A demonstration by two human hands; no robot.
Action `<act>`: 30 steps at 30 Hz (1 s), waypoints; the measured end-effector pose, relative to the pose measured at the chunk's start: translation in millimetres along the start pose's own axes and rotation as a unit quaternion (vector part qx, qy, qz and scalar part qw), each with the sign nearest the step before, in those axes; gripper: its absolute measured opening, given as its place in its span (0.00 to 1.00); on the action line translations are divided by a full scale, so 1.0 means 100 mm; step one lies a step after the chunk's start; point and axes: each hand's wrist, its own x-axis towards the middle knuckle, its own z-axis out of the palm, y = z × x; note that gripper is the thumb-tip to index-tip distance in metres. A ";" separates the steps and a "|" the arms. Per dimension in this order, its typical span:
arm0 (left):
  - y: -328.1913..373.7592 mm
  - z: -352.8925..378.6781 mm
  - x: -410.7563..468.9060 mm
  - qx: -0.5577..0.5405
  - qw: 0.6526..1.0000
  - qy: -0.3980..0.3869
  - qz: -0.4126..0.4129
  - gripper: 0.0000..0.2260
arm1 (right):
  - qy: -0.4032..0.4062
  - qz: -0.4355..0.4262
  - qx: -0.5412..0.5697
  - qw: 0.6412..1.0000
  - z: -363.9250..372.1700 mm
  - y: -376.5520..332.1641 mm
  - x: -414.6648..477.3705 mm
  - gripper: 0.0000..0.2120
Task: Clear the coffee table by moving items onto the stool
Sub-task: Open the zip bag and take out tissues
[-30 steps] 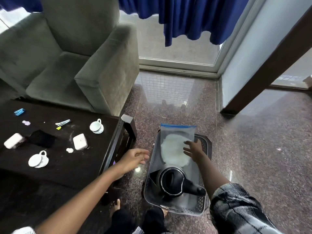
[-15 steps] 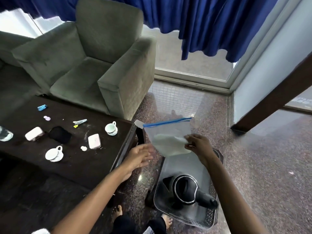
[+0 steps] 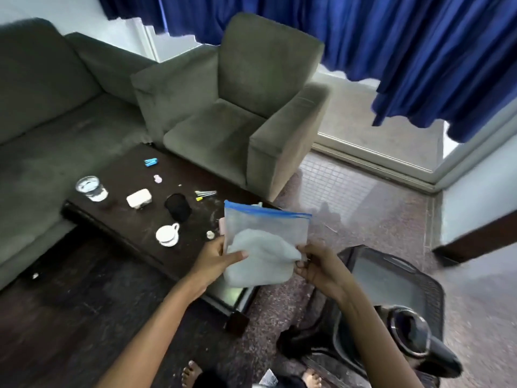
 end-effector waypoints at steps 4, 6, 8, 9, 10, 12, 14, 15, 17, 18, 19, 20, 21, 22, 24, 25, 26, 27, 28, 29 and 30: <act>-0.11 -0.94 -0.28 -0.011 1.000 -0.006 -0.002 0.11 | -0.029 -0.043 -0.100 0.994 0.71 0.38 0.10 0.05; -0.15 -1.35 -0.37 -0.027 1.000 -0.015 -0.001 0.15 | -0.073 -0.063 -0.096 0.991 1.06 0.50 0.16 0.06; -0.17 -1.69 -0.46 -0.037 0.999 -0.028 -0.001 0.19 | -0.130 -0.062 -0.051 0.988 1.37 0.58 0.22 0.13; -0.18 -1.83 -0.48 -0.040 0.999 -0.036 -0.001 0.21 | -0.150 -0.054 -0.022 0.987 1.54 0.61 0.24 0.13; -0.19 -1.96 -0.50 -0.046 0.998 -0.040 -0.002 0.23 | -0.158 -0.040 0.003 0.987 1.68 0.65 0.28 0.14; -0.20 -2.20 -0.50 -0.051 0.998 -0.039 -0.004 0.24 | -0.159 -0.009 0.013 0.987 1.96 0.71 0.39 0.23; -0.20 -2.39 -0.47 -0.047 0.999 -0.027 -0.001 0.25 | -0.148 -0.018 -0.020 0.989 2.18 0.76 0.55 0.28; -0.20 -2.49 -0.44 -0.040 0.999 -0.019 0.000 0.24 | -0.130 -0.038 -0.040 0.990 2.29 0.76 0.62 0.24; -0.20 -2.69 -0.37 -0.023 1.000 -0.003 0.004 0.19 | -0.089 -0.082 -0.069 0.990 2.47 0.75 0.77 0.12; -0.20 -2.80 -0.33 -0.018 1.000 0.005 0.003 0.16 | -0.079 -0.097 -0.084 0.989 2.56 0.73 0.84 0.11; -0.20 -2.90 -0.28 -0.013 1.000 0.013 0.000 0.15 | -0.074 -0.108 -0.103 0.986 2.66 0.72 0.90 0.12; -0.19 -3.01 -0.23 -0.007 1.000 0.023 -0.004 0.14 | -0.075 -0.120 -0.124 0.982 2.74 0.71 0.99 0.12; -0.20 -3.11 -0.16 0.000 0.999 0.033 -0.009 0.13 | -0.079 -0.130 -0.140 0.978 2.83 0.71 1.07 0.12; -0.20 -3.22 -0.09 0.004 0.999 0.043 -0.015 0.12 | -0.082 -0.139 -0.149 0.976 2.92 0.70 1.15 0.12; -0.20 -3.44 0.08 -0.001 0.997 0.064 -0.034 0.10 | -0.084 -0.154 -0.142 0.974 3.09 0.66 1.34 0.12; -0.19 -3.56 0.18 -0.002 0.996 0.070 -0.046 0.09 | -0.087 -0.162 -0.135 0.974 3.17 0.63 1.44 0.12; -0.17 -3.66 0.27 -0.003 0.996 0.075 -0.056 0.09 | -0.094 -0.170 -0.132 0.972 3.25 0.60 1.55 0.12; -0.16 -3.78 0.38 0.000 0.995 0.080 -0.064 0.10 | -0.104 -0.178 -0.129 0.970 3.33 0.56 1.65 0.12; -0.14 -3.87 0.48 0.002 0.993 0.089 -0.073 0.12 | -0.111 -0.185 -0.131 0.968 3.42 0.53 1.75 0.12; -0.12 -3.97 0.59 0.000 0.991 0.102 -0.084 0.14 | -0.114 -0.194 -0.138 0.964 3.50 0.51 1.85 0.12; -0.09 -4.06 0.71 -0.008 0.989 0.115 -0.097 0.15 | -0.114 -0.207 -0.153 0.959 3.60 0.50 1.95 0.12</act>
